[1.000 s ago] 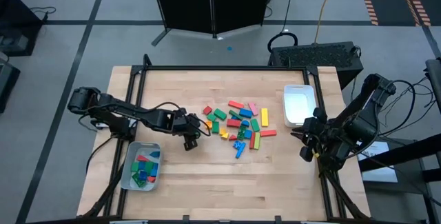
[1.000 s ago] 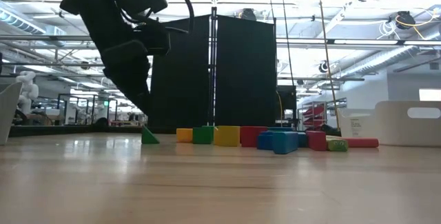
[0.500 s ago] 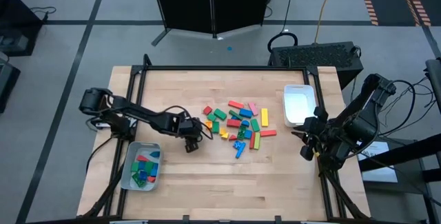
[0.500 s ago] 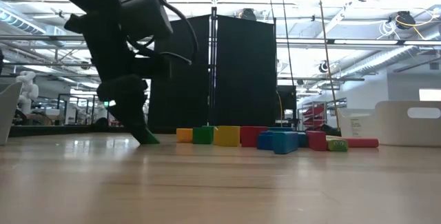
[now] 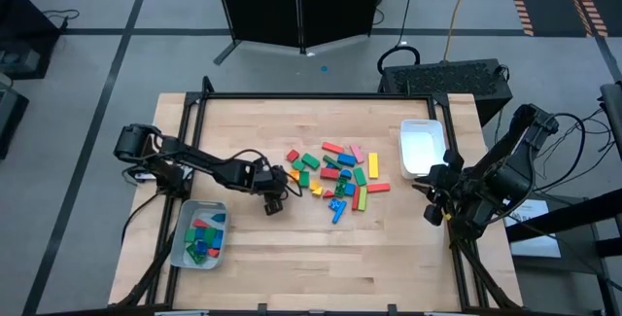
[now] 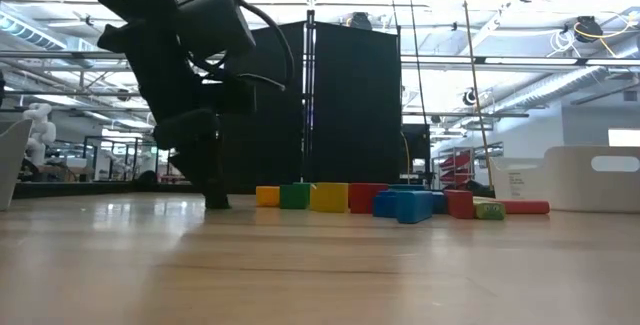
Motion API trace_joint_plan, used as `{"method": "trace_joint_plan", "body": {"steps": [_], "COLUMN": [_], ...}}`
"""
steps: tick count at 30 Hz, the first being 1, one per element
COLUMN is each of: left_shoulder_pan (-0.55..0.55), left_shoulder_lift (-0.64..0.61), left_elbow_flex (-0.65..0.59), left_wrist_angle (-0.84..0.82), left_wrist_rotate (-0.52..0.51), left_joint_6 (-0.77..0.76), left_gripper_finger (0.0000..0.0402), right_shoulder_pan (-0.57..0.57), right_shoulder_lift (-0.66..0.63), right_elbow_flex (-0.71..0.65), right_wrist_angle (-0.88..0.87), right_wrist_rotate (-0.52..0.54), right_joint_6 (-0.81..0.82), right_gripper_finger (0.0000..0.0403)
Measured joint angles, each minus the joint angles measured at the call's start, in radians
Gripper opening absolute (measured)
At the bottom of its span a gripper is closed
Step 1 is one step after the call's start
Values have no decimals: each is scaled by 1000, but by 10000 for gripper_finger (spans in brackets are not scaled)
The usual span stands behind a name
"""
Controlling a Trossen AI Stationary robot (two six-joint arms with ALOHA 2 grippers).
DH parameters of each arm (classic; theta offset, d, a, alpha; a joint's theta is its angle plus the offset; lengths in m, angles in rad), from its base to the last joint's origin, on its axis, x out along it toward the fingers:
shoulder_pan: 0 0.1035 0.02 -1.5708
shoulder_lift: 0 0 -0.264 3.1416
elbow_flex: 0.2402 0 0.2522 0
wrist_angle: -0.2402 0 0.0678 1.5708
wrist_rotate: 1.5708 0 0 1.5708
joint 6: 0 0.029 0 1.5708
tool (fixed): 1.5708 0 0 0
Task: Sort blocks by size
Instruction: Put the green triangle block into the gray bin, then put the yellow game piece into the gray bin
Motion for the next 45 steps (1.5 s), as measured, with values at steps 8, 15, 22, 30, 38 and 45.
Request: {"method": "trace_joint_plan", "body": {"steps": [8, 15, 22, 30, 38, 45], "left_shoulder_pan": [-97, -329, -675, -933, -938, -857], "left_shoulder_lift": [-137, -330, -390, -348, -291, -267], "left_elbow_flex": [134, 275, 272, 272, 272, 273], "left_wrist_angle": [-121, -551, -905, -1030, -1027, -1061], "left_wrist_rotate": [44, -89, -68, 24, 7, 73], "left_joint_6": [-174, -505, -1083, -1406, -1423, -1423], "left_gripper_finger": [121, 121, 121, 121, 204, 335], "right_shoulder_pan": [0, 0, 0, 0, 0, 0], "right_shoulder_lift": [0, 0, 0, 0, 0, 0], "right_elbow_flex": [0, 0, 0, 0, 0, 0], "right_wrist_angle": [-2, 6, 19, 19, 42, 42], "right_wrist_rotate": [1, 4, 7, 7, 6, 6], "right_joint_6": [-14, -21, -22, -25, -24, -22], "right_gripper_finger": [68, 68, 68, 68, 68, 68]}}
